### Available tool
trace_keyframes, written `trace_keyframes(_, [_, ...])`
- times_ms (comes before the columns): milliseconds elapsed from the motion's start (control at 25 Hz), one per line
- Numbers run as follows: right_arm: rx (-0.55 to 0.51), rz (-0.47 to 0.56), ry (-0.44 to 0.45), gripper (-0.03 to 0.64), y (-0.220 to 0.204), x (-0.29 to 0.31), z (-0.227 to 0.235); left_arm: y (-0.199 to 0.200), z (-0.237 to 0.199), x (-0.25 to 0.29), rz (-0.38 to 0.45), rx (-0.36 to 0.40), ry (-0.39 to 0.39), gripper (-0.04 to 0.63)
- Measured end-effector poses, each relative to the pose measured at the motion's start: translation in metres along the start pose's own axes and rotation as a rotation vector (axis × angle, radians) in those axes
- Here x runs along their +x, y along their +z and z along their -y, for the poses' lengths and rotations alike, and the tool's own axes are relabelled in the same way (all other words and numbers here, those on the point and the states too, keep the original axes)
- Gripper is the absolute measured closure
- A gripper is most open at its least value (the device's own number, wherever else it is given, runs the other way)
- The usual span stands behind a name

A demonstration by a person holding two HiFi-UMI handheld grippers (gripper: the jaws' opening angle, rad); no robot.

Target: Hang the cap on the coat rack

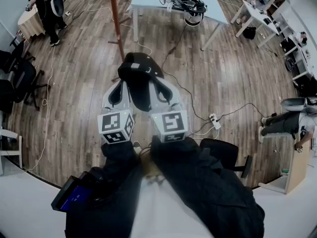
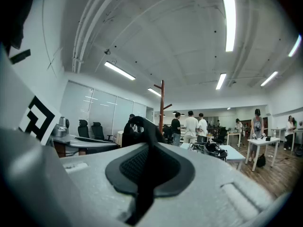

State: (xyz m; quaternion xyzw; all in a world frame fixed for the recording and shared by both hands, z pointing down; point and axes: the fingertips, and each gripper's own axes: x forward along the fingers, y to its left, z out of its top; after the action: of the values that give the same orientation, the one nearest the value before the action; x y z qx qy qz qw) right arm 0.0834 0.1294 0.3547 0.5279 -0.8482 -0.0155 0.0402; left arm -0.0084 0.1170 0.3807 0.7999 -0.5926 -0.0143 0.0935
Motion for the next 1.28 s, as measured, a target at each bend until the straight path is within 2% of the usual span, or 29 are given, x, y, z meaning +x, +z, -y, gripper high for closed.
trace_keyframes(360, [-0.011, -0.016, -0.017, 0.604, -0.013, 0.0, -0.007, -0.012, -0.013, -0.008, 0.0, -0.02, 0.001, 0.592])
trace_keyframes(600, [0.019, -0.046, -0.032, 0.603, -0.011, 0.019, -0.021, -0.006, -0.046, -0.014, -0.019, -0.043, 0.015, 0.592])
trace_keyframes(840, [0.013, -0.067, -0.032, 0.603, -0.035, 0.017, -0.034, -0.032, -0.067, -0.028, -0.027, -0.073, 0.055, 0.592])
trace_keyframes(1040, [0.013, -0.107, -0.043, 0.603, -0.039, 0.045, -0.049, -0.032, -0.101, -0.023, -0.064, -0.105, 0.063, 0.592])
trace_keyframes(1280, [0.011, -0.126, -0.028, 0.603, -0.045, 0.069, -0.046, -0.042, -0.114, -0.003, -0.084, -0.127, 0.071, 0.592])
